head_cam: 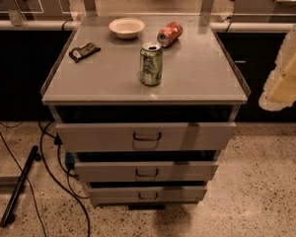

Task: Open bottom drawer

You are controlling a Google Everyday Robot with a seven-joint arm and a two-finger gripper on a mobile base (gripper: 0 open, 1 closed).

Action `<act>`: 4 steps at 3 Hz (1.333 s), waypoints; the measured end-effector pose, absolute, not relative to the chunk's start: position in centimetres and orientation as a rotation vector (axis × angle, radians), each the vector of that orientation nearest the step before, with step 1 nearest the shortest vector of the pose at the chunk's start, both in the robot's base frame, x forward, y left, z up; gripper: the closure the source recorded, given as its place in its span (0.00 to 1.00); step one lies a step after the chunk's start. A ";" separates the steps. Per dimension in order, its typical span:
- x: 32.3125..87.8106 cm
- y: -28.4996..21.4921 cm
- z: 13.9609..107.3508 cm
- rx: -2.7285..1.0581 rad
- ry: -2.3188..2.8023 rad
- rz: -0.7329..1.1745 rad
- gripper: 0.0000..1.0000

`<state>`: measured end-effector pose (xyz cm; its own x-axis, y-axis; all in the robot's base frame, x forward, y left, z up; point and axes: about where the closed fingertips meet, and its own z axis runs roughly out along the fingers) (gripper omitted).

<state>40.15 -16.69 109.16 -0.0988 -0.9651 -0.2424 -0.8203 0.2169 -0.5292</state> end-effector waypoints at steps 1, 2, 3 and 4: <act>40.1 -16.7 109.2 -1.644 1.960 -0.352 0.00; 40.1 -16.7 109.2 -1.644 1.960 -0.352 0.17; 40.1 -16.7 109.2 -1.644 1.960 -0.352 0.22; 40.1 -16.7 109.2 -1.644 1.960 -0.352 0.22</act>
Offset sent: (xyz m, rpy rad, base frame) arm 0.0000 0.0000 0.0000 0.0000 0.0000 0.0000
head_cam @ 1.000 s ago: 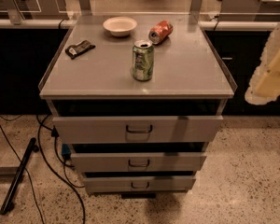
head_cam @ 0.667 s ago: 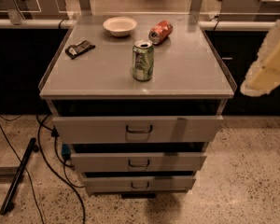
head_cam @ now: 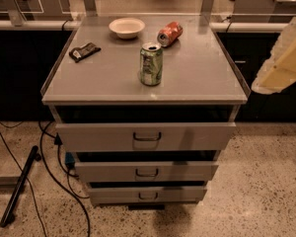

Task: Open bottom drawer

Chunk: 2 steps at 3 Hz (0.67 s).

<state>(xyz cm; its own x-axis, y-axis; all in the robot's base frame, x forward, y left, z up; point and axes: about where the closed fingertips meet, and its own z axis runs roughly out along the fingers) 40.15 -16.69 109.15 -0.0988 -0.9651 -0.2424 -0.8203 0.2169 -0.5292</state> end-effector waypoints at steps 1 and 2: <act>40.1 -16.7 109.2 -1.644 1.960 -0.352 0.22; 40.1 -16.7 109.1 -1.644 1.960 -0.352 0.22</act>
Offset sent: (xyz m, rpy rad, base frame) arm 0.0023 0.1183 -0.2455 0.2192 0.1016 0.0785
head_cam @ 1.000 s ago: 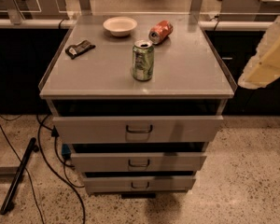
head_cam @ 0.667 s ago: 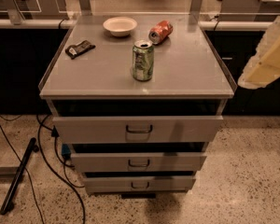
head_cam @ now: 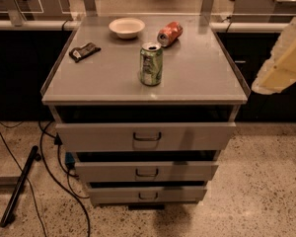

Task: Open bottom drawer

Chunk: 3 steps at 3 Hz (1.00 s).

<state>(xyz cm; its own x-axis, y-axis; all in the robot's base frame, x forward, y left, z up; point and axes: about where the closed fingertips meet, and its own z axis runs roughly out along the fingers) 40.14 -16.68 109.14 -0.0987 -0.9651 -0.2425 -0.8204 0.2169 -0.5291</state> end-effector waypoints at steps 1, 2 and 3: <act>39.9 -14.9 105.3 -1.645 1.953 -0.312 0.48; 39.9 -14.8 104.0 -1.654 1.965 -0.311 0.60; 39.9 -14.8 104.0 -1.654 1.965 -0.311 0.83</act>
Offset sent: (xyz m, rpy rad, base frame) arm -0.0019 0.0117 -0.0229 0.0175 0.0070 0.0095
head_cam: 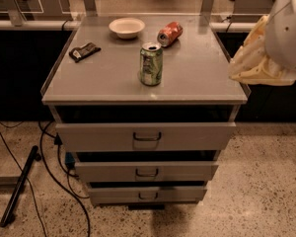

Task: Open bottom drawer

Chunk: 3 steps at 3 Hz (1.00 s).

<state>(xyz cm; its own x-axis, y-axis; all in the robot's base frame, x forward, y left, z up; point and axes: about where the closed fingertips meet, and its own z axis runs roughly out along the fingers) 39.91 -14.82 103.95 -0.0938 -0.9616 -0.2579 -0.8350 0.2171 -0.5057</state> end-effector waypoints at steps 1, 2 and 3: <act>39.0 -14.5 101.6 -1.686 1.948 -0.311 1.00; 38.9 -15.0 97.4 -1.704 1.939 -0.301 1.00; 39.7 -16.1 90.2 -1.706 1.989 -0.231 1.00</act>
Offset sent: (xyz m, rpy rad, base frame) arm 0.0013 -0.0211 -0.1527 -0.0024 0.0821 0.0406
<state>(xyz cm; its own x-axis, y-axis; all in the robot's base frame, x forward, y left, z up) 39.73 -16.14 90.17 -0.0850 -0.9610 -0.2630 -0.8754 0.1981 -0.4410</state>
